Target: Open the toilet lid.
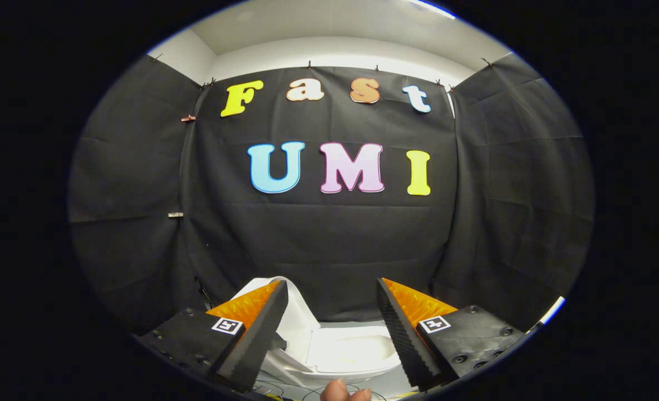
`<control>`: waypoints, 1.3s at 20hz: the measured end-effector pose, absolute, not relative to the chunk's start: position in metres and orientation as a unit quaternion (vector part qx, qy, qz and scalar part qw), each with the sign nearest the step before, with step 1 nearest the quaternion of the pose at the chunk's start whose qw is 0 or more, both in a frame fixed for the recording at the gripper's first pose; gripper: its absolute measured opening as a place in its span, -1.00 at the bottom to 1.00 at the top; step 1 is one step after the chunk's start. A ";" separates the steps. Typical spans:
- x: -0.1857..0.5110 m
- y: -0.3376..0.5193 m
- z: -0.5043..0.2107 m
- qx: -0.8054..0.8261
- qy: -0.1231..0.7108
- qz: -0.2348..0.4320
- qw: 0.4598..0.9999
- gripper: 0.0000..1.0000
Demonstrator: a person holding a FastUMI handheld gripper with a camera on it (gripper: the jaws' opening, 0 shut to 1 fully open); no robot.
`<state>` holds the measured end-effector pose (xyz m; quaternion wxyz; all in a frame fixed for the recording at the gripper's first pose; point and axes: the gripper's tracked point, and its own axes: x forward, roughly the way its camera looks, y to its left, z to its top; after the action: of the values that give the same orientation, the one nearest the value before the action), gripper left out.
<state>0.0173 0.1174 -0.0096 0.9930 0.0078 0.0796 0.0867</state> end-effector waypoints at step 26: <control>0.016 0.074 0.022 -0.016 0.044 0.033 0.998 0.98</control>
<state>0.0156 0.0737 0.0222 0.9984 -0.0156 0.0439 0.0328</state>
